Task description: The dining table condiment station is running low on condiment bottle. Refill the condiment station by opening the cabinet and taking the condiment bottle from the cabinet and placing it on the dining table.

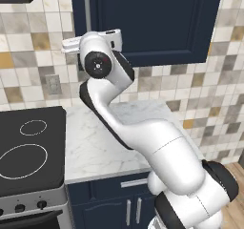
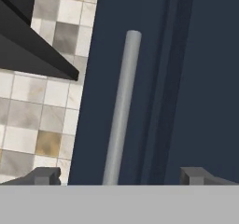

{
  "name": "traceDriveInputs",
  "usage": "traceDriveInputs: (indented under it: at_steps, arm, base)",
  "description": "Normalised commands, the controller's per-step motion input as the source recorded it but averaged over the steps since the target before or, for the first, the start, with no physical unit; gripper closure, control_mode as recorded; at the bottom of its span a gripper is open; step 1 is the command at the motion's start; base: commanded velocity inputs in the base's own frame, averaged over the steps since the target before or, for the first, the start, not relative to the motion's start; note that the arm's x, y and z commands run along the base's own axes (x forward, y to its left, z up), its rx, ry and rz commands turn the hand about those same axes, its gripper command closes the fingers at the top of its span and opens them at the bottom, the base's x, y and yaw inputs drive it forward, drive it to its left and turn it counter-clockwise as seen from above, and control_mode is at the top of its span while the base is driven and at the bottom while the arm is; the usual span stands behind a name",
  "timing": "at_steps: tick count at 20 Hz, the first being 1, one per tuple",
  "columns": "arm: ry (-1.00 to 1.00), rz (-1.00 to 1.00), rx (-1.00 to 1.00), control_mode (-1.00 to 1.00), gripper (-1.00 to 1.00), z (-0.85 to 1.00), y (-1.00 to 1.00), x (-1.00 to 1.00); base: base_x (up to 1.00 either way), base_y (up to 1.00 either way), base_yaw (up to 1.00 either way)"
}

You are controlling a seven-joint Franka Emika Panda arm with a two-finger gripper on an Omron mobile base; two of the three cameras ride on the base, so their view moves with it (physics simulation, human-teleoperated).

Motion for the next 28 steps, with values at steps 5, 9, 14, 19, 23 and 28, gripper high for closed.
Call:
traceDriveInputs:
  at_steps: [5, 9, 14, 19, 23, 28]
  arm:
    - [0.00, 0.00, 0.00, -1.00, -1.00, 0.02, 0.00, 0.37]
    - [0.00, 0.00, 0.00, -1.00, -1.00, 0.02, 0.00, 0.41]
    - [0.00, 0.00, 0.00, -1.00, -1.00, 0.00, 0.00, 0.46]
    - [0.00, 0.00, 0.00, -1.00, -1.00, 0.00, 0.00, 0.37]
    - [0.02, -0.01, 0.00, -1.00, 1.00, 0.00, 0.00, 0.34]
    - [0.00, 0.00, 0.00, -1.00, 1.00, 0.00, 0.00, 0.31]
  base:
    - [0.00, 0.00, 0.00]
    - [0.00, 0.00, 0.00]
    - [0.00, 0.00, 0.00]
    - [0.00, 0.00, 0.00]
    - [0.00, 0.00, 0.00]
    - [0.00, 0.00, 0.00]
